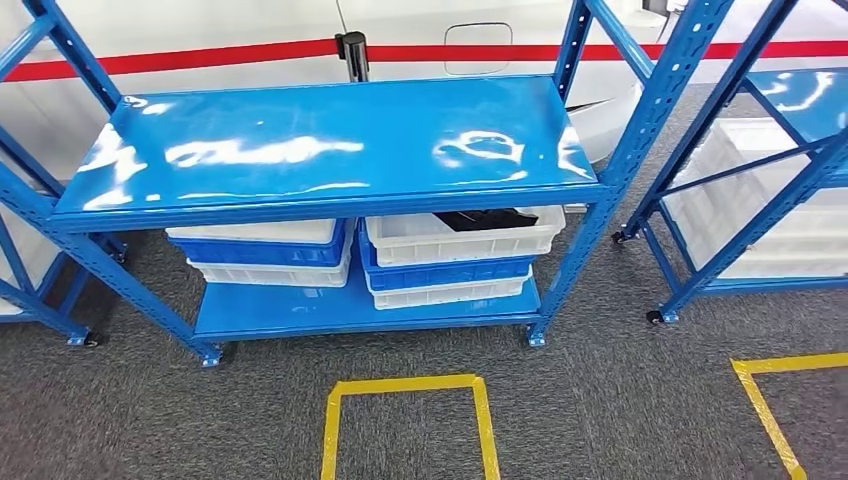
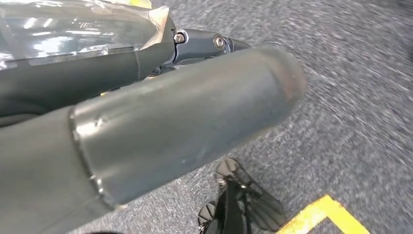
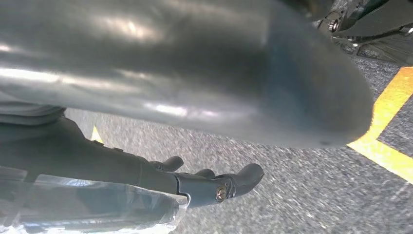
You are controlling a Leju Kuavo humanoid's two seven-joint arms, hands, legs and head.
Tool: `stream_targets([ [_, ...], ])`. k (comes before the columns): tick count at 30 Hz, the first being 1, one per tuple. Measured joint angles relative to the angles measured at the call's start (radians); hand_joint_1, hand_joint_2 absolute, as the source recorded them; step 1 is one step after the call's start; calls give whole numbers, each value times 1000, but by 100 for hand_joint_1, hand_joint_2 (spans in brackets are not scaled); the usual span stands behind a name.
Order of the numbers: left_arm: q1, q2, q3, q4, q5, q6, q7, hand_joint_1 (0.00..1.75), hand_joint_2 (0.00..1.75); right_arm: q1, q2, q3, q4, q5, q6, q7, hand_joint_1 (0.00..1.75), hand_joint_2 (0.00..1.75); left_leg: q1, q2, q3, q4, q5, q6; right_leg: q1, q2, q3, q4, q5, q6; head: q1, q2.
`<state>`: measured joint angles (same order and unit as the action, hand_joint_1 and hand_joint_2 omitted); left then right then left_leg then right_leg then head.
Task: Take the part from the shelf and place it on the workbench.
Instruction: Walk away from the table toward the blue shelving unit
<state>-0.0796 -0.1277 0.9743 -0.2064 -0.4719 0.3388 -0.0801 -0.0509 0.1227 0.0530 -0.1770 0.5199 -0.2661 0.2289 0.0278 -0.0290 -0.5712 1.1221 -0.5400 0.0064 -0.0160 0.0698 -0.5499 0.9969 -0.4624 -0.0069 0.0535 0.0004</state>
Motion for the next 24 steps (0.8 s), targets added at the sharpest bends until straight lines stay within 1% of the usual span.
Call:
stream_targets([
  [1,0,1,0,0,0,0,0,0,0,-1,1,0,0,0,0,0,0,0,0,-19,29,-62,26,6,3,11,0,1,1,2,0,0],
  [2,0,2,0,0,0,0,0,0,0,-2,2,0,0,0,-1,0,0,0,-2,-32,46,-101,39,11,4,21,-2,1,2,5,0,0],
  [3,0,2,0,0,-1,-1,0,0,0,-2,2,0,0,0,-2,0,0,0,-4,-39,52,-116,40,14,4,29,-5,1,4,10,0,0],
  [5,-1,2,0,0,-1,-1,0,0,0,0,3,0,0,0,-3,-2,0,0,-8,-21,52,-124,44,19,4,43,-13,-2,10,24,0,0],
  [6,-2,2,0,0,-1,-1,1,0,0,1,3,-1,0,0,-4,-3,0,0,-7,-12,54,-132,50,24,4,32,-20,4,8,28,1,0],
  [7,-3,1,0,0,-1,-1,1,0,0,1,2,-1,0,1,-5,-4,0,0,-6,-2,56,-141,57,31,6,12,-33,22,-3,29,2,0],
  [8,-3,0,0,0,-1,-1,1,0,0,1,2,-1,0,1,-6,-5,0,0,-5,8,57,-149,63,36,7,-13,-56,63,-26,27,3,0],
  [9,-2,0,0,0,-1,-1,1,0,0,-1,1,-1,0,2,-7,-7,0,0,-7,18,56,-153,66,38,6,-39,-85,123,-56,24,4,0],
  [10,-1,0,0,0,-1,-1,1,0,0,-1,0,-1,0,4,-8,-9,0,0,-8,28,54,-153,66,40,5,-52,-118,192,-88,22,4,0],
  [11,0,-1,0,0,-1,-1,1,0,0,-1,-1,-1,0,6,-9,-10,0,0,-9,37,52,-153,67,40,2,-57,-143,252,-110,24,4,0],
  [12,0,-1,0,0,-1,-1,2,0,0,0,-1,-1,0,9,-9,-10,0,0,-10,44,51,-152,67,39,0,-59,-152,281,-117,30,4,0],
  [13,0,-1,0,0,0,-1,3,0,0,1,-2,-1,0,13,-9,-10,0,0,-9,50,51,-151,67,39,-2,-60,-142,274,-111,38,4,0],
  [14,0,-2,0,0,0,-1,4,0,0,2,-3,-1,0,16,-9,-9,0,0,-9,54,51,-150,66,37,-5,-63,-110,225,-91,48,4,0],
  [15,-1,-3,0,0,0,-1,5,0,0,1,-4,-1,0,19,-9,-8,0,0,-8,56,52,-147,65,35,-8,-68,-65,149,-65,56,4,0],
  [16,-1,-3,0,0,0,-1,6,0,0,0,-5,-1,0,22,-9,-7,0,0,-10,58,51,-144,63,30,-9,-73,-26,80,-45,60,4,0],
  [17,-2,-3,0,0,0,0,6,0,0,-1,-6,-1,0,25,-9,-5,0,0,-13,59,51,-139,59,24,-11,-76,4,26,-31,59,4,0],
  [18,-2,-2,0,0,0,1,7,0,0,-2,-6,-1,0,29,-9,-3,0,0,-15,60,50,-135,55,23,-13,-77,19,-2,-25,55,3,0],
  [19,-2,-1,0,0,0,2,7,0,0,-2,-5,0,0,35,-9,0,0,0,-17,60,48,-132,55,28,-13,-76,21,-7,-25,49,2,0],
  [20,-2,-1,0,0,0,4,8,0,0,-2,-5,1,0,42,-10,4,0,0,-17,60,47,-131,55,35,-15,-74,24,-9,-22,46,2,0],
  [21,-3,0,0,0,0,5,8,0,0,-1,-5,3,0,49,-10,8,0,0,-16,59,47,-130,57,44,-14,-74,24,-9,-22,46,2,0],
  [22,-3,-1,1,0,0,5,9,0,0,-1,-5,5,0,56,-10,14,0,0,-15,59,47,-132,59,49,-11,-74,24,-9,-22,45,2,0],
  [24,-3,-1,1,0,0,6,9,0,0,-1,-4,10,0,67,-11,22,0,0,-12,58,49,-134,61,46,-7,-74,24,-8,-22,44,2,0],
])
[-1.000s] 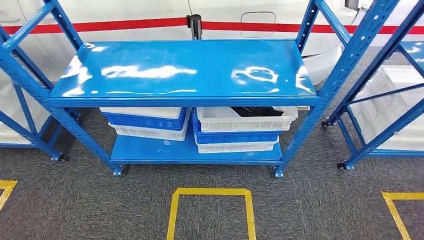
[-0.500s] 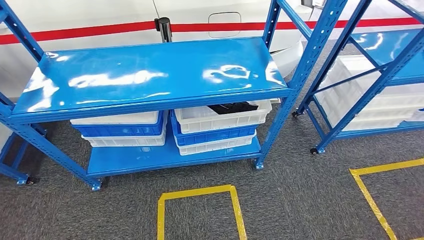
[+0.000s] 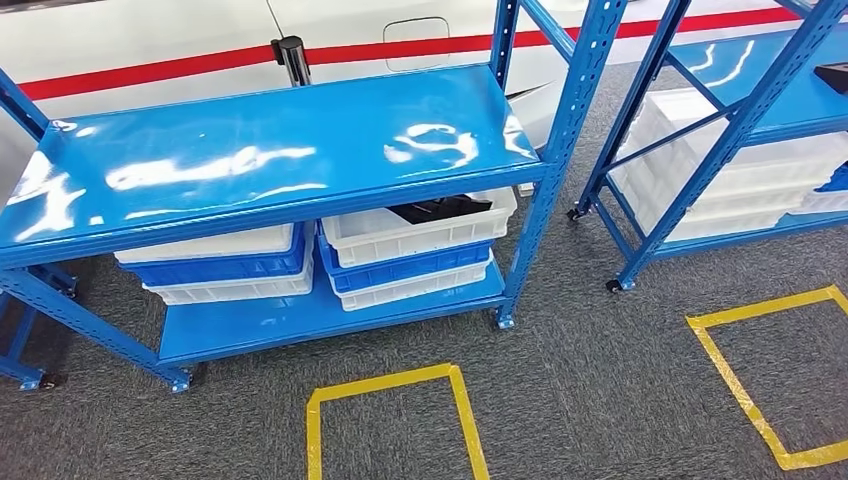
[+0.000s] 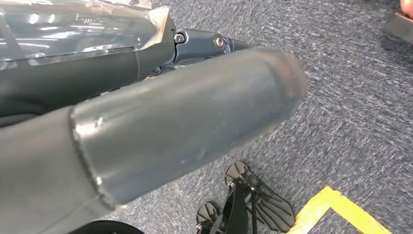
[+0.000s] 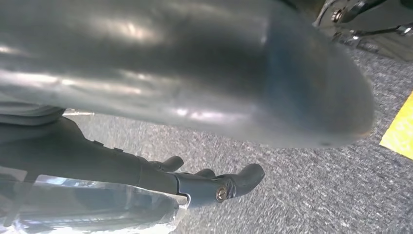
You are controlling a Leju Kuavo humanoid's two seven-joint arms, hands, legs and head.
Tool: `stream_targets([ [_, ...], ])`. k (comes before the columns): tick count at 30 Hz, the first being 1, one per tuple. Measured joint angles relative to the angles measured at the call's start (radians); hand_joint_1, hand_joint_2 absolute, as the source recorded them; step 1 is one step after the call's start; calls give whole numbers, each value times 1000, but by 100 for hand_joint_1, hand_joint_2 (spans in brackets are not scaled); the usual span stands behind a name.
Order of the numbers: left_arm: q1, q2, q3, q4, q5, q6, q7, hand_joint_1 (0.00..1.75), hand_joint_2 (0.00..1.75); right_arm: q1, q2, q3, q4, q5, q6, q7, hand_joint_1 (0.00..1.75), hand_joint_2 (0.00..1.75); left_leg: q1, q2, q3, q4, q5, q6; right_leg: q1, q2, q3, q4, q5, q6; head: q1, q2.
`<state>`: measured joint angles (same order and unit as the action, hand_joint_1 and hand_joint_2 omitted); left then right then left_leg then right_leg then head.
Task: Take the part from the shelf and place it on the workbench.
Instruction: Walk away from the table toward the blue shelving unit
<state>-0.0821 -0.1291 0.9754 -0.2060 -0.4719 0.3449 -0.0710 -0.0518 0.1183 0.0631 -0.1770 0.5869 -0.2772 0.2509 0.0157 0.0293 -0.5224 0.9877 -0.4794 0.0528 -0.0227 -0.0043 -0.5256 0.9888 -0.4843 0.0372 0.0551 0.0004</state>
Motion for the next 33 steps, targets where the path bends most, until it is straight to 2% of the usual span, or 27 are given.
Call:
stream_targets([
  [4,0,0,1,0,0,1,0,0,0,0,0,4,0,5,0,5,0,0,5,0,0,-5,4,-12,6,0,-1,1,0,-7,0,0],
  [8,0,-1,2,0,0,1,0,0,0,0,0,5,0,6,0,5,0,0,8,0,0,-8,5,-42,10,0,-3,1,1,-13,0,0],
  [15,0,-1,3,0,0,1,0,0,0,0,0,6,0,7,0,5,0,0,3,0,0,-7,4,-47,9,0,-4,1,2,-15,0,0],
  [17,0,-1,3,0,-1,1,-1,0,87,0,0,6,0,7,0,5,0,0,2,1,-1,-6,4,-47,8,0,-4,1,3,-15,0,0],
  [19,0,0,3,0,-8,1,-4,0,175,0,0,6,0,6,-2,5,0,87,1,1,-1,-6,4,-46,6,0,-4,1,3,-15,0,0],
  [21,0,0,2,0,-17,0,-6,0,175,0,0,6,0,4,-5,5,0,175,0,1,-1,-5,4,-46,6,0,-4,1,3,-15,0,0],
  [22,0,0,1,0,-21,0,-8,0,175,0,0,6,0,3,-7,5,0,175,-1,1,-1,-5,4,-46,5,0,-4,1,3,-15,0,0],
  [25,0,3,-5,0,-38,1,-16,0,175,1,0,6,0,1,-14,5,0,44,-1,1,-1,-5,4,-46,4,0,-4,1,3,-15,0,0],
  [26,0,4,-8,0,-43,2,-18,0,175,1,0,6,0,1,-16,6,0,44,-1,1,-1,-5,4,-46,4,0,-4,1,3,-15,0,0],
  [29,0,7,-15,0,-49,0,-24,0,175,1,0,6,0,5,-24,11,0,175,-1,1,-1,-5,4,-46,4,0,-4,1,3,-15,0,0],
  [33,3,10,-30,-2,-38,-4,-31,0,175,4,-1,6,-1,4,-29,11,0,175,-1,1,-1,-5,4,-46,4,0,-5,1,3,-15,0,0],
])
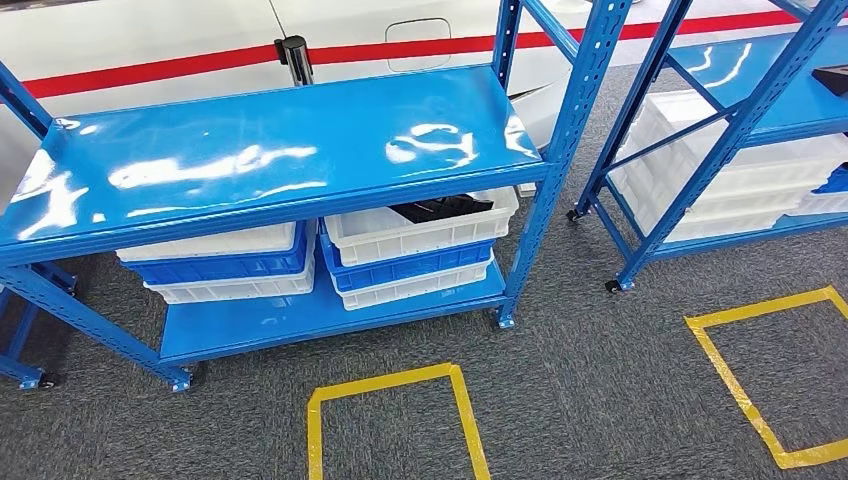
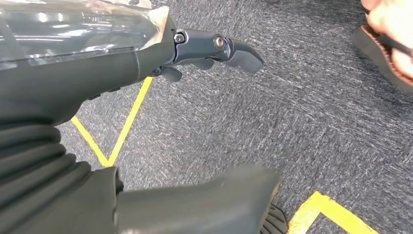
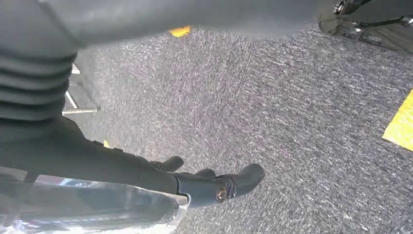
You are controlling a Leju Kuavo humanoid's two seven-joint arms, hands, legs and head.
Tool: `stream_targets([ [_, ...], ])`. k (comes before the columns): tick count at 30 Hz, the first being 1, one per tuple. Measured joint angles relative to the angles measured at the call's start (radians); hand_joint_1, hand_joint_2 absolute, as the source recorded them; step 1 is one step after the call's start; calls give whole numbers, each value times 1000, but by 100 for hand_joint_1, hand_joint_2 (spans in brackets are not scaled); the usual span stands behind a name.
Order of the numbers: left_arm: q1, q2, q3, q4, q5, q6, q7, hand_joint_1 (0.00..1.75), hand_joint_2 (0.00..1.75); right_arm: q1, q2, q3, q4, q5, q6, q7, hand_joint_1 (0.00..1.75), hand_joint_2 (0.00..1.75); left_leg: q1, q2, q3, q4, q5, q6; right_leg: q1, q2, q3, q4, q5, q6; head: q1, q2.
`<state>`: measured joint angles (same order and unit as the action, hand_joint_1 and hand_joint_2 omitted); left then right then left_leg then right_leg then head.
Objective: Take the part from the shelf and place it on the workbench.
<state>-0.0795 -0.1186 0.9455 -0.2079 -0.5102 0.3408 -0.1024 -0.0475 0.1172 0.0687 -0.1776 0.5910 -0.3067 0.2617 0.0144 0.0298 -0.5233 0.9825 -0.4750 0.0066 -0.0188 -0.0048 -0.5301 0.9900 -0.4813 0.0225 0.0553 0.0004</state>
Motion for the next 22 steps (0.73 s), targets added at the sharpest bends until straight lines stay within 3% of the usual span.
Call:
stream_targets([
  [5,23,14,-101,-17,59,-36,5,0,175,19,-9,-1,-10,-62,27,-23,0,175,0,0,-1,0,0,0,0,0,-1,0,0,0,0,0],
  [9,45,27,-198,-36,116,-75,17,0,0,33,-21,-3,-27,-128,62,-53,0,0,0,0,-1,0,0,0,0,0,-1,0,0,0,0,0],
  [22,122,64,-515,-96,293,-192,53,0,0,104,-60,-15,-98,-336,171,-144,0,0,0,0,-2,0,-1,0,0,0,-2,0,0,0,0,0],
])
